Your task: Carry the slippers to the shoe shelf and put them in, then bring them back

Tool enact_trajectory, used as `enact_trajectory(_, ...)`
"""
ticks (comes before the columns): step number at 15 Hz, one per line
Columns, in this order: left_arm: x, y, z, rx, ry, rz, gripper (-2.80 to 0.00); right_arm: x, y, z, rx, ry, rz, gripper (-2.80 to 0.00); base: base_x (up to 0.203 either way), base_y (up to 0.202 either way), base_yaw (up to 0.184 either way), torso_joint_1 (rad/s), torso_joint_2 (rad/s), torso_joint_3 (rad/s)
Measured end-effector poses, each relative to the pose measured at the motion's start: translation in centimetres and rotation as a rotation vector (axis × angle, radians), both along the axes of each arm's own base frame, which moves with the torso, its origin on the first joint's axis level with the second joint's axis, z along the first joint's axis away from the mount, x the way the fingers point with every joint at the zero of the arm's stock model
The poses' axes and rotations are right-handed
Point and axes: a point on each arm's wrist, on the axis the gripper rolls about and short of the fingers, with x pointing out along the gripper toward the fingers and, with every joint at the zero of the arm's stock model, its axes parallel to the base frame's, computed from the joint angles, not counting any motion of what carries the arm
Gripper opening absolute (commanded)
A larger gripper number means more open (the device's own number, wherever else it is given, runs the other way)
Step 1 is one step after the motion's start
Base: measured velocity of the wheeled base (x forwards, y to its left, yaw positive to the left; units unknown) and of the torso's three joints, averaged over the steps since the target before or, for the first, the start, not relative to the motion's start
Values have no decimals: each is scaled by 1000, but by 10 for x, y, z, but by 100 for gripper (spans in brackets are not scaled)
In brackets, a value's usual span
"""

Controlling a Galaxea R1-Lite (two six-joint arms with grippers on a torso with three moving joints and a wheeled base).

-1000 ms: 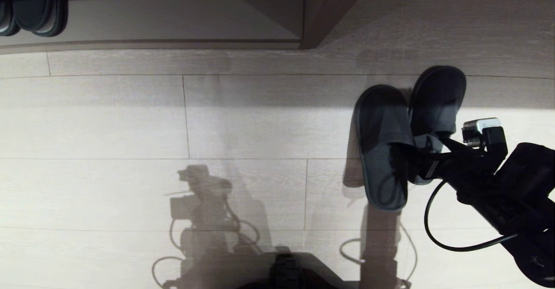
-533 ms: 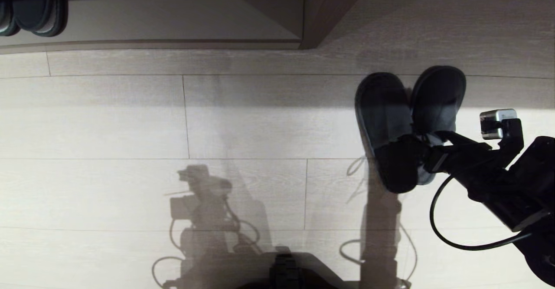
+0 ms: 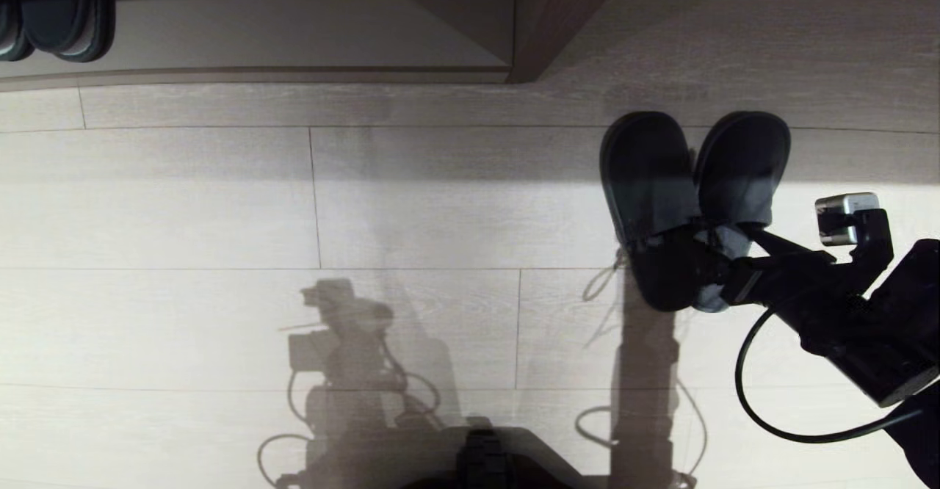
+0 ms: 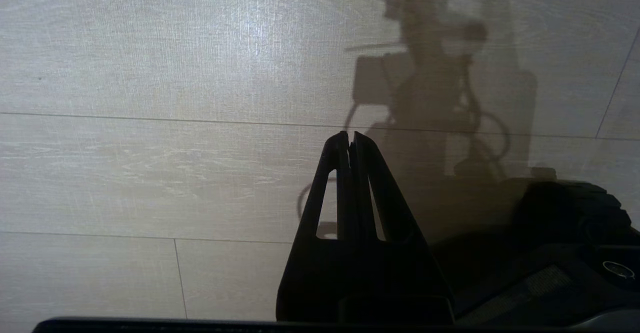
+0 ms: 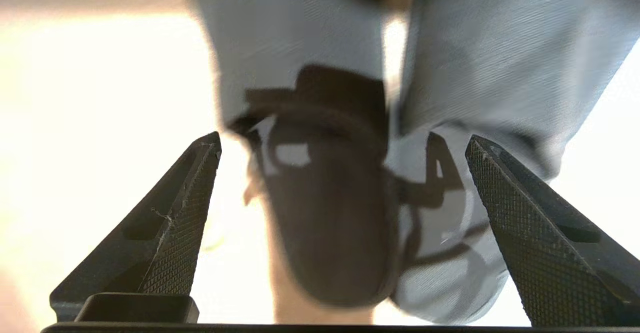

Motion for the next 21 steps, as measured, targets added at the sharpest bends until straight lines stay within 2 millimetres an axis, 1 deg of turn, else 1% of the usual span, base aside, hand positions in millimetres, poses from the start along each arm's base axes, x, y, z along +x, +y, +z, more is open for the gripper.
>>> enact_trajectory(2,0,0,0,0,0,0,-280,-13,7,2,-16,-5,39,0,0,0,0,0,0,0)
enact_trajectory(4,0,0,0,1,0,0,-280,-24,13,9,-22,-38,75,0,0,0,0,0,0,0)
enact_trajectory(6,0,0,0,1,0,0,-280,-30,16,16,-27,-71,80,0,0,0,0,0,0,0)
enact_trajectory(7,0,0,0,1,0,0,-280,-33,16,19,-26,-86,79,-280,0,0,0,0,0,0)
enact_trajectory(10,0,0,0,4,0,-1,-280,-45,13,29,-41,-115,41,-280,0,0,0,0,0,0)
enact_trajectory(14,0,0,0,8,2,0,-280,-78,6,38,-60,-137,23,-280,0,0,0,0,0,0)
enact_trajectory(18,0,0,0,5,2,1,-280,-127,-6,45,-91,-162,-7,-280,0,0,0,0,0,0)
enact_trajectory(21,0,0,0,4,1,2,-280,-172,-18,45,-100,-181,-62,-280,0,0,0,0,0,0)
